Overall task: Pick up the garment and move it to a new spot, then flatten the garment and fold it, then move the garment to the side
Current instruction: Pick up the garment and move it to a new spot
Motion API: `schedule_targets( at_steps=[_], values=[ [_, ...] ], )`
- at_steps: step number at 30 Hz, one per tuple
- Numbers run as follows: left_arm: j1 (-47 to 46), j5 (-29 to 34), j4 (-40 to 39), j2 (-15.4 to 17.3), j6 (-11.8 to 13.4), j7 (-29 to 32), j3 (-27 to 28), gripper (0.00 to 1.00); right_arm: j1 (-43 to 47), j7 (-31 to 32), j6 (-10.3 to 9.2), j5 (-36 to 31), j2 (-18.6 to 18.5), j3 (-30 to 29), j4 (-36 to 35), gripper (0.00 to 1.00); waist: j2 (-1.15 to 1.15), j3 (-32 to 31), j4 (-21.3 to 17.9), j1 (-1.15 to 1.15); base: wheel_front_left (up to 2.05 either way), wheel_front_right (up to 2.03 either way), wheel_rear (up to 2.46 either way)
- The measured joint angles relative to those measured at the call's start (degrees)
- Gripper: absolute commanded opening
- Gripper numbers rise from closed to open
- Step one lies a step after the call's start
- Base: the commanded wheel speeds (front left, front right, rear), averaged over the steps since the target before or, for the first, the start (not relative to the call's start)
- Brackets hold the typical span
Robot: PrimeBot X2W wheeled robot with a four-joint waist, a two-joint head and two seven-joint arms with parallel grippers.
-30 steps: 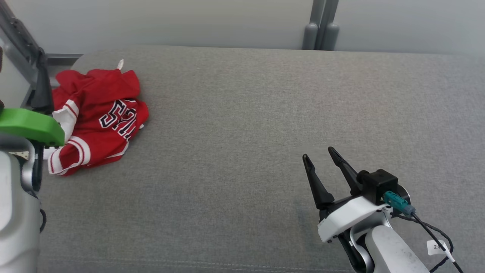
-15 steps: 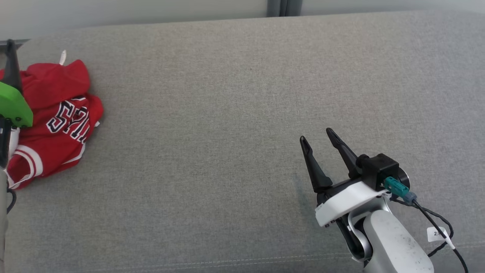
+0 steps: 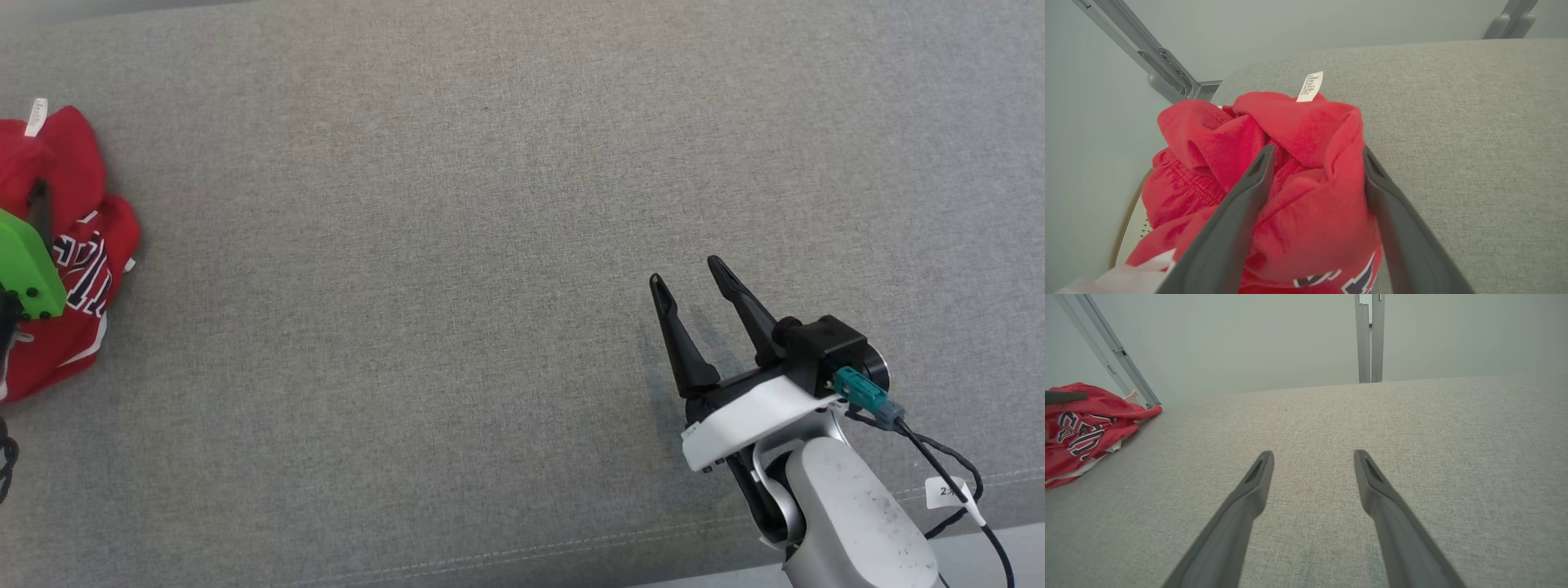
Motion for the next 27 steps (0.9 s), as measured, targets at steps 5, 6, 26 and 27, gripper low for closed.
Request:
schedule_targets(
  at_steps=[5,6,26,27],
  values=[
    [0.09,-3.42,1.82,0.43,0.0,2.48,-3.23,1.0,-0.04,-0.11,0.0,-0.35,0.0,-0.15,0.01,1.0,0.0,0.16,-0.13,0.0,0.0,0.0,0.0],
    [0.09,-3.67,2.19,0.54,0.0,2.89,-3.82,1.0,-0.12,-0.11,0.0,-0.35,0.01,-0.09,0.04,1.0,0.0,0.15,-0.12,0.0,0.0,0.0,0.0],
    [-3.73,-4.74,1.77,2.0,0.0,-11.03,-9.95,0.0,-0.41,-0.22,0.0,0.15,0.01,0.92,1.12,1.0,0.0,-2.87,0.0,0.0,0.0,0.0,0.0],
    [-4.1,-4.7,1.34,1.98,0.0,-11.52,-10.46,0.0,-0.4,-0.25,0.0,0.32,0.02,0.94,1.23,1.0,0.0,-3.14,0.03,0.0,0.0,0.0,0.0]
  ],
)
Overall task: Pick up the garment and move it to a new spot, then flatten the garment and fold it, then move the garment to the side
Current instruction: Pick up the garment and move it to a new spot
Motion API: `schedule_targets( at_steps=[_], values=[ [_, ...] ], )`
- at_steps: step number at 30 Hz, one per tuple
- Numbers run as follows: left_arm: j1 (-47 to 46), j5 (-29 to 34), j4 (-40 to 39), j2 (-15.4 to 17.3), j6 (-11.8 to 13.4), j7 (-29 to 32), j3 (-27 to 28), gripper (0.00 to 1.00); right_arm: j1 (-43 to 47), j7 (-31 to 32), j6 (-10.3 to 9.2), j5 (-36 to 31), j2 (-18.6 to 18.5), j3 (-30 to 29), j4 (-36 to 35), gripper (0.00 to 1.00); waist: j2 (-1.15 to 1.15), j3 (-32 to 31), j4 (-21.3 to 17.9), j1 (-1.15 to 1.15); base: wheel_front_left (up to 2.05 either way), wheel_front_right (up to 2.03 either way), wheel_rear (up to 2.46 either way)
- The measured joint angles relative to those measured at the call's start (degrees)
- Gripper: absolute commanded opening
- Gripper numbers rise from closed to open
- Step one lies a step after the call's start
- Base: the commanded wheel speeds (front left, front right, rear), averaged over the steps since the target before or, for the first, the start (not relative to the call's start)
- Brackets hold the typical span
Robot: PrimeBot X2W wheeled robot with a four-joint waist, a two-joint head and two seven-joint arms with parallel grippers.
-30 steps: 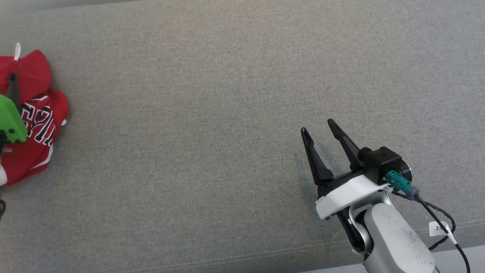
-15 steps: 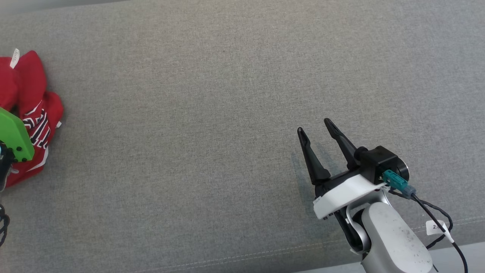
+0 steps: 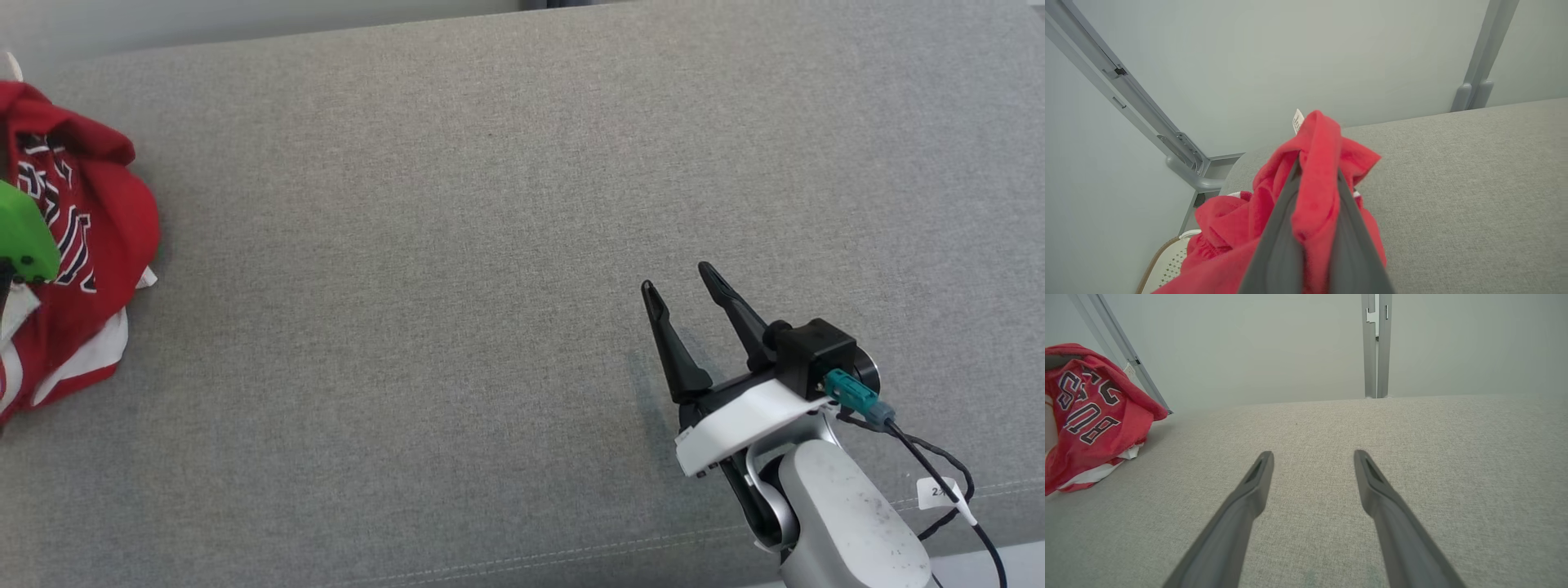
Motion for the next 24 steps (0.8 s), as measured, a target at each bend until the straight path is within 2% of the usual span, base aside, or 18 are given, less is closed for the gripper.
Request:
schedule_targets(
  at_steps=[11,24],
  values=[
    [-4.38,0.76,-8.29,-0.27,0.0,-3.22,-6.13,0.0,0.31,-0.43,0.0,1.99,-0.02,-0.04,0.68,1.0,0.0,-2.14,-1.7,-0.01,0.0,0.0,0.0],
    [-5.05,2.86,-23.83,-3.38,0.21,-1.29,-12.52,0.0,0.54,-0.51,0.0,3.7,-0.03,-0.92,-0.21,1.0,0.0,-2.78,-8.03,-0.01,0.0,0.0,0.0]
  ],
)
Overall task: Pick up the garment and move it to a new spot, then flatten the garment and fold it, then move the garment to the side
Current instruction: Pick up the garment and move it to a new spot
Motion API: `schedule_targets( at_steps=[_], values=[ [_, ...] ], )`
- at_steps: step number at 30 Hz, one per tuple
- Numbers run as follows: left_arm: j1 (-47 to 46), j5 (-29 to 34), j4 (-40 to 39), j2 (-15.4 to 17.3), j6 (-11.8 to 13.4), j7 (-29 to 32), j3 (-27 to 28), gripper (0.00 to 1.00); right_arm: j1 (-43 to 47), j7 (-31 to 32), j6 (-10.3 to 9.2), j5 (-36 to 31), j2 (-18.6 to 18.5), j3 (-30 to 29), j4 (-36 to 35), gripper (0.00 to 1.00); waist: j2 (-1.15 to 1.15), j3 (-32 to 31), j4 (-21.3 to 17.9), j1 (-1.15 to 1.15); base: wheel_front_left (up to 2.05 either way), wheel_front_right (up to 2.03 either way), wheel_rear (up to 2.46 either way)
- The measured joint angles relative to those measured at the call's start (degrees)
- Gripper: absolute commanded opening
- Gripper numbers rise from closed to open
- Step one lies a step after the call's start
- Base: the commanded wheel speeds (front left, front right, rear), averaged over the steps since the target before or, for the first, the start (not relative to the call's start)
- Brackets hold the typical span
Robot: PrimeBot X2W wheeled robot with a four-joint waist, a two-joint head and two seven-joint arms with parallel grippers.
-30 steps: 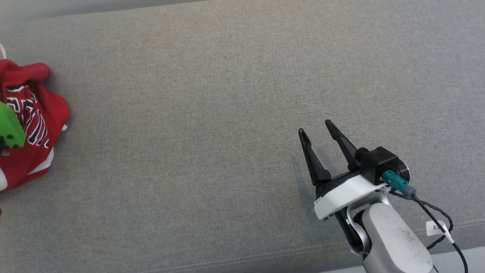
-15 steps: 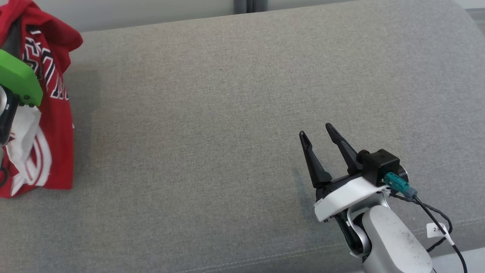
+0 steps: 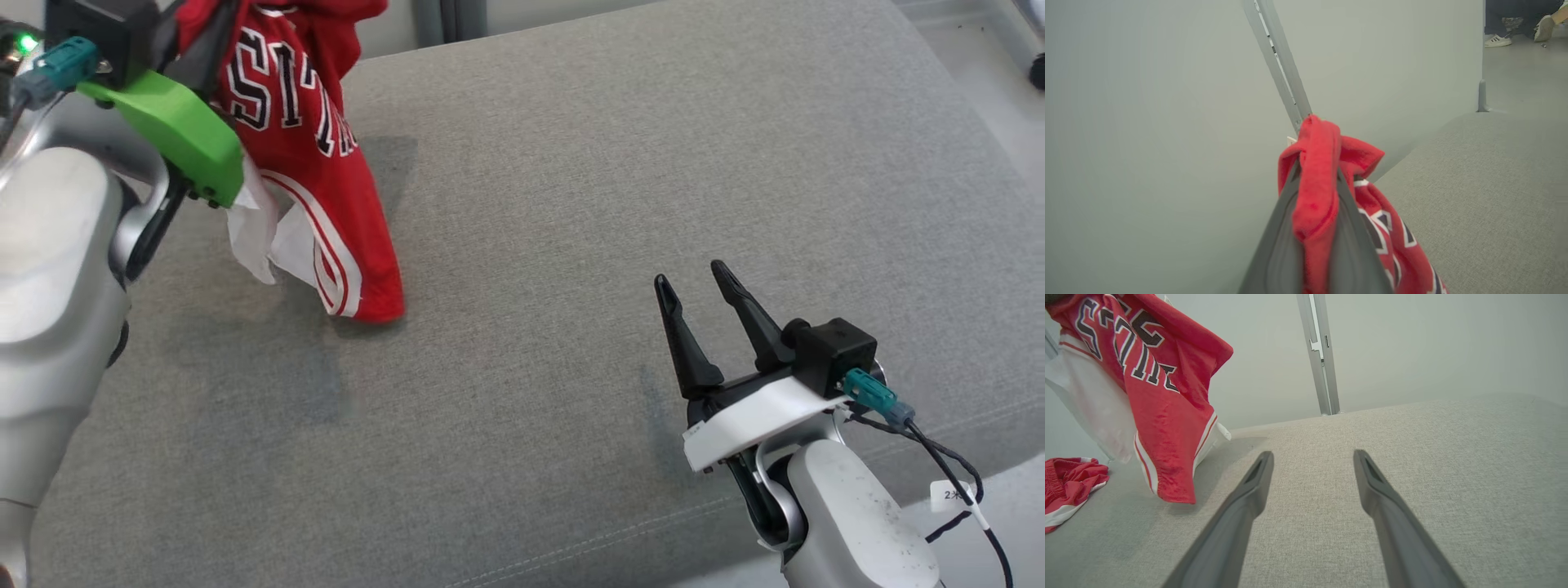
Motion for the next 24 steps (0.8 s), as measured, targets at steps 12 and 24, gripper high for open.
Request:
schedule_targets(
  at_steps=[12,24],
  values=[
    [2.75,2.27,-8.51,-5.59,3.19,0.11,-4.38,0.0,0.02,0.0,0.0,0.4,-0.02,-1.01,-1.61,1.0,0.0,1.87,-5.58,0.0,0.0,0.0,0.0],
    [10.5,0.32,1.69,-14.93,2.12,-5.93,-8.69,0.0,-0.07,0.0,0.0,0.13,-0.02,-1.26,-2.08,1.0,0.0,3.58,-5.5,0.0,0.0,0.0,0.0]
  ],
)
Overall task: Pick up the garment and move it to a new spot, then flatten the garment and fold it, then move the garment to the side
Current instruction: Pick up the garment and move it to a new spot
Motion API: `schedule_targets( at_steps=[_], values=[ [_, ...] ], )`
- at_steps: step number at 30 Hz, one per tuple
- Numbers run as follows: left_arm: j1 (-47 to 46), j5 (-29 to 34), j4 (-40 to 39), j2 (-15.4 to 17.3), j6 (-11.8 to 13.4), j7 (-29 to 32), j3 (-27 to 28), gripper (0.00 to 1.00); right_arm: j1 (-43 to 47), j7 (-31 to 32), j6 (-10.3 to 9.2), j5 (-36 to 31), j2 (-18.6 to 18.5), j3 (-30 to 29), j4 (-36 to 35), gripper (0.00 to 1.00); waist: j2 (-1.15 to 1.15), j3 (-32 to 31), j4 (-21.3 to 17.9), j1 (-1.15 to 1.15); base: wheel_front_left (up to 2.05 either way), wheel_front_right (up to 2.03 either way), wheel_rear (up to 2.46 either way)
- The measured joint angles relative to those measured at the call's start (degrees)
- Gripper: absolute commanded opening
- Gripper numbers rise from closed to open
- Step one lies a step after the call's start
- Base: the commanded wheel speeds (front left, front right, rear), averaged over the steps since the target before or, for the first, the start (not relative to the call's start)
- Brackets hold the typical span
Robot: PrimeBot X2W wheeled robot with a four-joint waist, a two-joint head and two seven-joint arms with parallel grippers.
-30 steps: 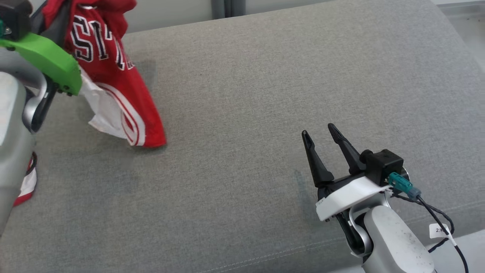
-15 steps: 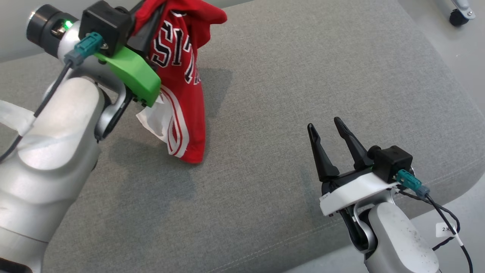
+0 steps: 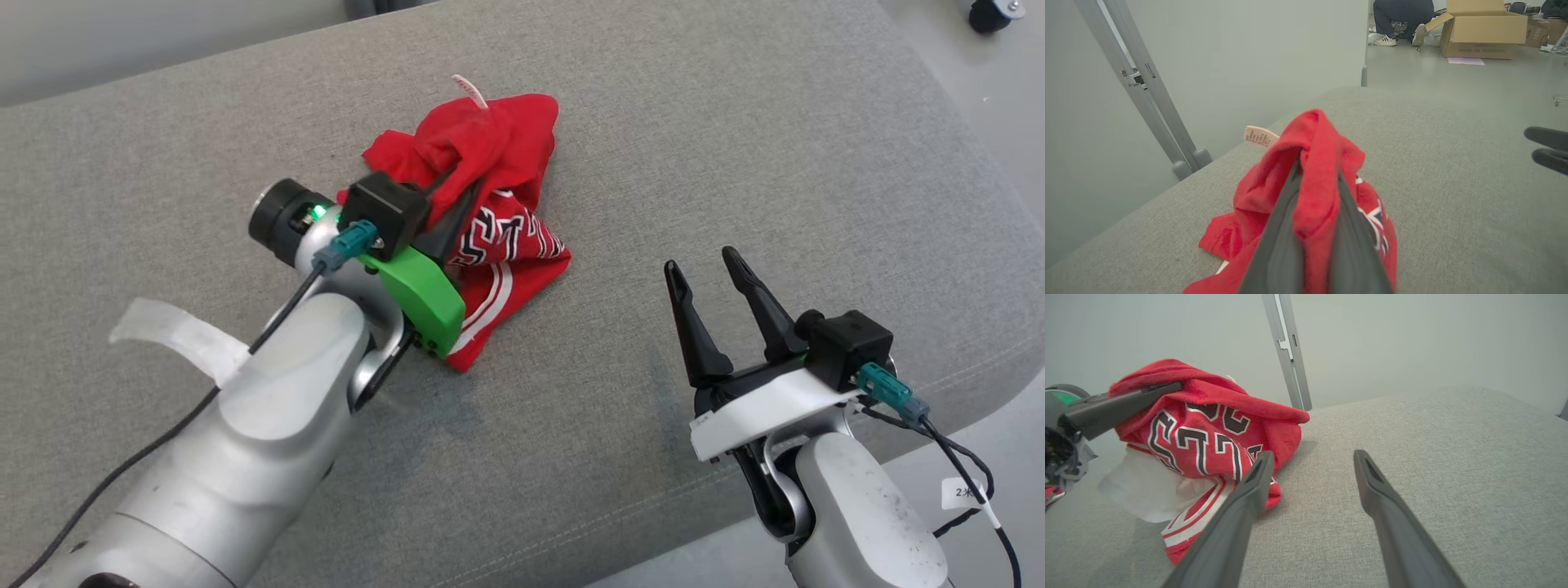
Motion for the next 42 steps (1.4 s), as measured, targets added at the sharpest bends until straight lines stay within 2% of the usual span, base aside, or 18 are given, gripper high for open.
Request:
schedule_targets(
  at_steps=[3,4,5,13,19,25,34,42],
  values=[
    [0.63,-0.1,2.87,-2.42,-0.54,-0.9,-0.9,0.0,-0.03,0.0,0.0,-0.02,0.0,0.23,0.1,1.0,0.0,-0.08,0.76,0.0,0.0,0.0,0.0],
    [0.89,-0.15,3.87,-3.28,-0.69,-1.21,-0.99,0.34,-0.07,0.0,0.0,-0.02,0.01,0.34,0.16,1.0,0.0,-0.14,0.99,0.0,0.0,0.0,0.0],
    [1.26,-0.29,4.7,-3.96,-0.93,-1.3,-1.25,1.0,-0.09,0.0,0.0,-0.02,0.0,0.55,0.3,1.0,0.0,-0.24,1.22,0.0,0.0,0.0,0.0],
    [2.78,-0.63,6.14,-6.19,-1.57,-1.98,0.21,1.0,0.37,0.0,0.0,-0.32,0.02,0.35,0.92,1.0,0.0,-1.95,2.69,0.0,0.0,0.0,0.0],
    [8.04,0.2,2.32,-5.03,-1.33,-2.14,4.66,1.0,1.47,0.0,0.0,-0.65,0.02,0.43,0.92,1.0,0.0,-3.82,4.41,0.0,0.0,0.0,0.0],
    [13.82,0.86,2.56,-3.57,-1.11,-2.14,6.35,1.0,1.88,0.0,0.0,-1.13,0.02,0.07,0.75,1.0,0.0,-4.69,5.61,0.0,0.0,0.0,0.0],
    [15.82,0.03,10.33,-2.76,-1.52,-2.14,8.5,1.0,1.75,0.0,0.0,-1.21,0.05,1.15,0.76,1.0,0.0,-4.08,5.2,0.0,0.0,0.0,0.0],
    [13.89,-0.75,16.9,-3.48,-2.07,-2.14,8.1,1.0,1.29,0.0,0.0,-1.2,0.02,1.15,0.66,1.0,0.0,-2.8,3.41,0.0,0.0,0.0,0.0]
  ],
)
